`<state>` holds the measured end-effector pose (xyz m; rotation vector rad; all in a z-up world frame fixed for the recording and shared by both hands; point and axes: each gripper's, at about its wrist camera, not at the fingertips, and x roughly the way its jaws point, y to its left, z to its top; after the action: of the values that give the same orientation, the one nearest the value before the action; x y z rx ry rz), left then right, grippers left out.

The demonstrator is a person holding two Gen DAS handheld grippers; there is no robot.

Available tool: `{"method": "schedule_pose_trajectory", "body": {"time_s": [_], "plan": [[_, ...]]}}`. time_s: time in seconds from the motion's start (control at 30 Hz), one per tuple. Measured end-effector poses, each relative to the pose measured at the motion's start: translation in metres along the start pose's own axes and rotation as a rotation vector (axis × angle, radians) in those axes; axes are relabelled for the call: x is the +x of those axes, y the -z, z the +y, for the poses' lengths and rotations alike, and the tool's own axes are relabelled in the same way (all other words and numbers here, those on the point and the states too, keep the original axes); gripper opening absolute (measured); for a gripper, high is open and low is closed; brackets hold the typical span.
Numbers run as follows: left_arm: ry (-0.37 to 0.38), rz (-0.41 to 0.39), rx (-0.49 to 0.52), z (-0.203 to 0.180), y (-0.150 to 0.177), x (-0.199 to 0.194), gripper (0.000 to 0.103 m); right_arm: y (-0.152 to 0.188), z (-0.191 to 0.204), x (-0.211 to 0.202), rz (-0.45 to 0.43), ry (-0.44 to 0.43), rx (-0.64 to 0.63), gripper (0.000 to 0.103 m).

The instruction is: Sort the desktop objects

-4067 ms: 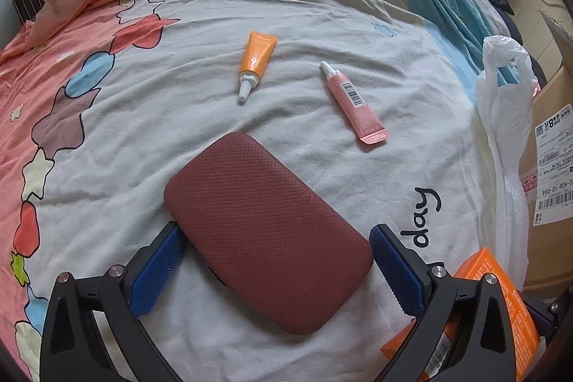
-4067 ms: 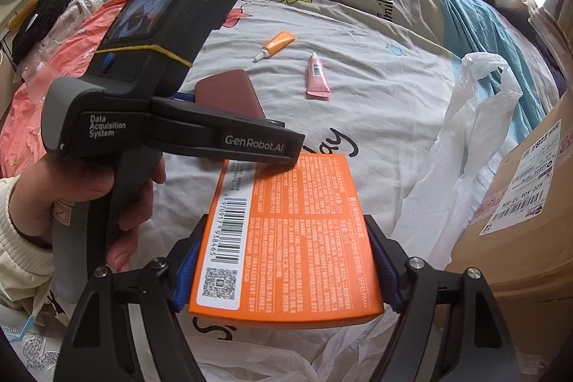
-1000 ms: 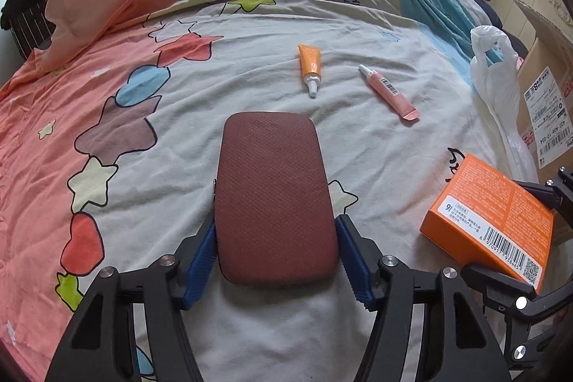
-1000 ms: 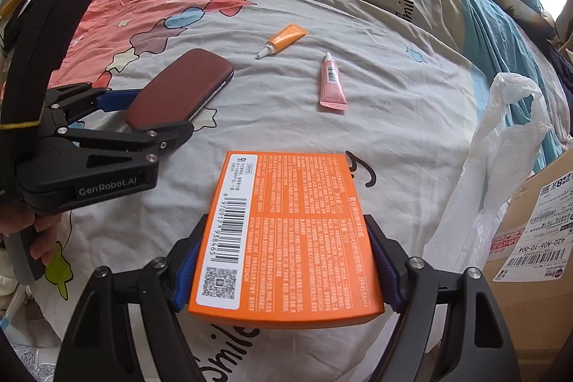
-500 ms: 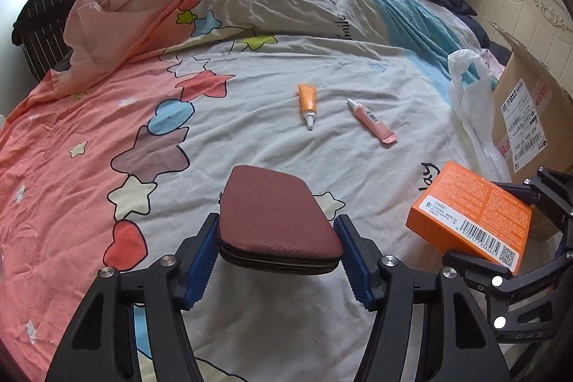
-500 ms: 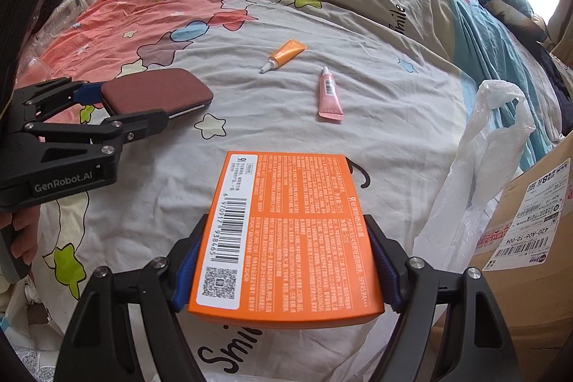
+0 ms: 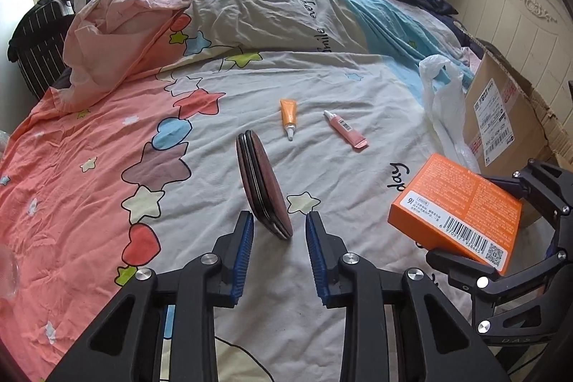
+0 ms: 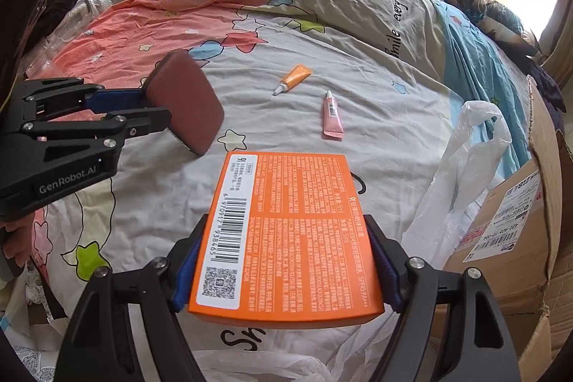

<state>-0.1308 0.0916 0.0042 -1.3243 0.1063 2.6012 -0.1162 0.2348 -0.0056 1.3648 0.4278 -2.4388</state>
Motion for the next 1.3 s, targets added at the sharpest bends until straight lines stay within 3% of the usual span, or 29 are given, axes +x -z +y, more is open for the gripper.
{"method": "schedule_pose_trajectory", "body": {"time_s": [0.1, 0.17, 0.2, 0.4, 0.6, 0.73, 0.87, 1.03, 1.2, 1.3], "plan": [[0.028, 0.012, -0.037, 0.005, 0.002, -0.002, 0.033, 0.003, 0.003, -0.005, -0.001, 0.002, -0.001, 0.076], [0.012, 0.026, -0.044, 0.008, 0.007, 0.002, 0.046, 0.006, 0.004, -0.007, -0.001, 0.004, -0.003, 0.076], [0.011, 0.03, -0.049, 0.01, 0.009, 0.004, 0.048, 0.007, 0.005, -0.008, 0.0, 0.005, -0.005, 0.076], [-0.011, 0.074, -0.098, 0.023, 0.019, 0.028, 0.052, 0.01, 0.008, -0.011, -0.003, 0.004, -0.008, 0.076], [-0.074, 0.046, -0.156, 0.04, 0.019, 0.035, 0.085, 0.011, 0.01, -0.003, 0.012, 0.001, -0.014, 0.076], [-0.135, 0.037, -0.162, 0.045, 0.014, 0.039, 0.099, 0.008, 0.008, 0.006, 0.018, -0.009, -0.007, 0.076], [-0.172, 0.036, -0.155, 0.046, 0.012, 0.047, 0.101, 0.005, 0.008, 0.014, 0.025, -0.017, -0.01, 0.076], [-0.195, 0.06, -0.052, 0.042, 0.006, 0.056, 0.103, 0.003, 0.012, 0.019, 0.028, -0.02, -0.021, 0.076], [-0.14, 0.078, 0.014, 0.045, 0.004, 0.063, 0.103, 0.002, 0.019, 0.021, 0.026, -0.02, -0.039, 0.076], [-0.092, 0.092, 0.105, 0.041, 0.008, 0.066, 0.103, 0.001, 0.024, 0.023, 0.026, -0.02, -0.05, 0.076]]}}
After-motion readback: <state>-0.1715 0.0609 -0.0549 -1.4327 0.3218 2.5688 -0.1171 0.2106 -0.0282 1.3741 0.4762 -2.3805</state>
